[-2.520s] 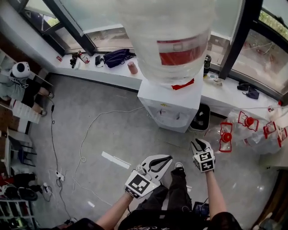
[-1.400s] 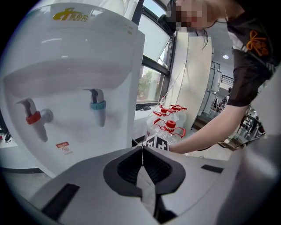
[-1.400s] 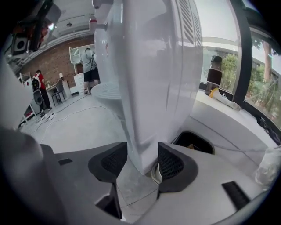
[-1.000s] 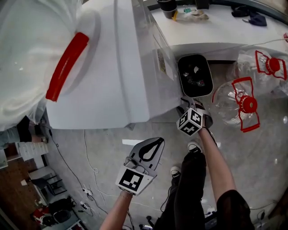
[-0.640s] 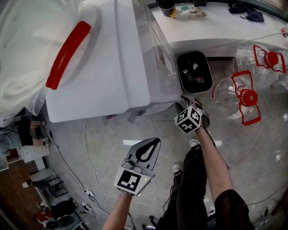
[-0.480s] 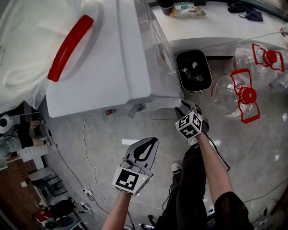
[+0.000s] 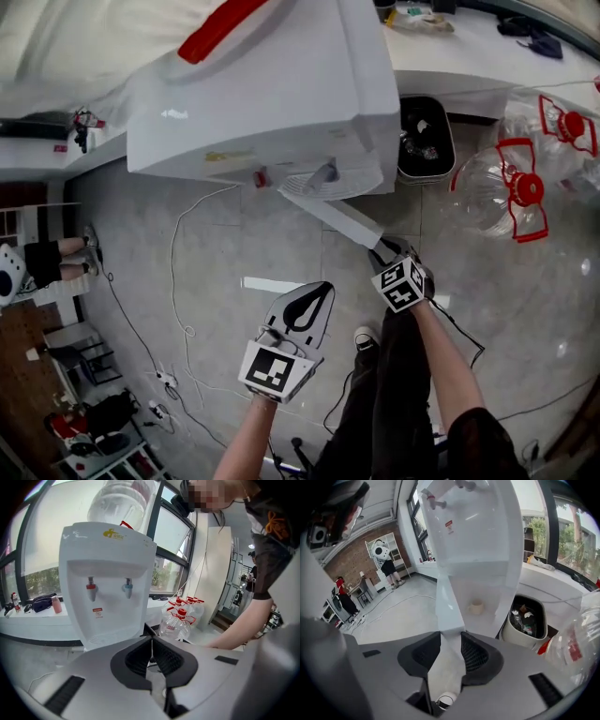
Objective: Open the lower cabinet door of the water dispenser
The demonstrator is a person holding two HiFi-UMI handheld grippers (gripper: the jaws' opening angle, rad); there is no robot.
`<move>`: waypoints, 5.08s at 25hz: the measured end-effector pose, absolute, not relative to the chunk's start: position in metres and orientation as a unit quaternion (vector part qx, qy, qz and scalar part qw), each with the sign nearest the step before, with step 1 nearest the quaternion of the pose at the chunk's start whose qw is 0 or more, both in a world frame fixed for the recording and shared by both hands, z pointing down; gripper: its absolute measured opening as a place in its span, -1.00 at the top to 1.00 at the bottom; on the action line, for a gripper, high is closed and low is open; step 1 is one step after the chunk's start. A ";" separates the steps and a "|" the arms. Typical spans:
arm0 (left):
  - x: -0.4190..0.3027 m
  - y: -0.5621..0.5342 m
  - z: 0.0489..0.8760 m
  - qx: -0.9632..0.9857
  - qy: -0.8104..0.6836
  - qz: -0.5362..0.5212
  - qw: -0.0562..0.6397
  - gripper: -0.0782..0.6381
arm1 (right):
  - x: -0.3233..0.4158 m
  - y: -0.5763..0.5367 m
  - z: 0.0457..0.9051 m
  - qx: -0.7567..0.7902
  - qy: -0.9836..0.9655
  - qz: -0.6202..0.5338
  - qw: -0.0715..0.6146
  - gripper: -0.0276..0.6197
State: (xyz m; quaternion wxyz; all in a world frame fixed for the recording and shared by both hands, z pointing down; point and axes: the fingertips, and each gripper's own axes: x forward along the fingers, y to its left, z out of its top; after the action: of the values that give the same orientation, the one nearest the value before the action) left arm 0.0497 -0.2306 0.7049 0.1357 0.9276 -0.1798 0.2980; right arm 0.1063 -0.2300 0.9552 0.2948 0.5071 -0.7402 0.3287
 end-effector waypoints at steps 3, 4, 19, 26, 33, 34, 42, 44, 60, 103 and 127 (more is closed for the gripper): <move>0.018 -0.223 0.703 0.923 -0.199 0.294 0.146 0.73 | 0.072 -0.215 0.954 0.486 -0.750 0.335 0.299 0.50; 0.006 -0.220 0.703 0.921 -0.205 0.296 0.149 0.73 | 0.057 -0.210 0.955 0.474 -0.756 0.334 0.305 0.59; -0.184 -0.225 0.708 0.871 -0.348 0.290 0.191 0.73 | -0.149 -0.212 0.973 0.254 -0.834 0.292 0.392 0.62; -0.232 -0.216 0.705 0.850 -0.398 0.277 0.203 0.73 | -0.210 -0.234 0.964 0.206 -0.856 0.254 0.400 0.52; -0.265 -0.194 0.694 0.833 -0.430 0.279 0.210 0.73 | -0.237 -0.247 0.941 0.198 -0.866 0.237 0.393 0.39; -0.266 -0.190 0.691 0.832 -0.430 0.279 0.211 0.73 | -0.237 -0.245 0.935 0.195 -0.868 0.235 0.392 0.39; -0.245 -0.164 0.648 0.845 -0.409 0.267 0.216 0.73 | -0.215 -0.225 0.841 0.211 -0.880 0.254 0.342 0.37; -0.238 -0.162 0.626 0.852 -0.406 0.254 0.214 0.73 | -0.208 -0.219 0.805 0.223 -0.881 0.257 0.328 0.37; -0.242 -0.117 0.442 0.900 -0.360 0.209 0.129 0.73 | -0.140 -0.148 0.480 0.370 -0.883 0.201 0.206 0.40; -0.019 0.187 0.269 0.959 -0.249 0.129 0.053 0.73 | 0.038 0.195 0.266 0.505 -0.854 0.065 0.105 0.76; -0.004 0.272 0.250 0.970 -0.216 0.112 0.012 0.73 | 0.048 0.270 0.253 0.520 -0.846 0.030 0.110 0.87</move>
State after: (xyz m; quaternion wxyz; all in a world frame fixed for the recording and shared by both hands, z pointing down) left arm -0.0040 0.2723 0.2496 0.0119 0.9699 -0.2158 0.1121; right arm 0.0476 0.2704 0.2528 0.1100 0.5201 -0.8465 0.0296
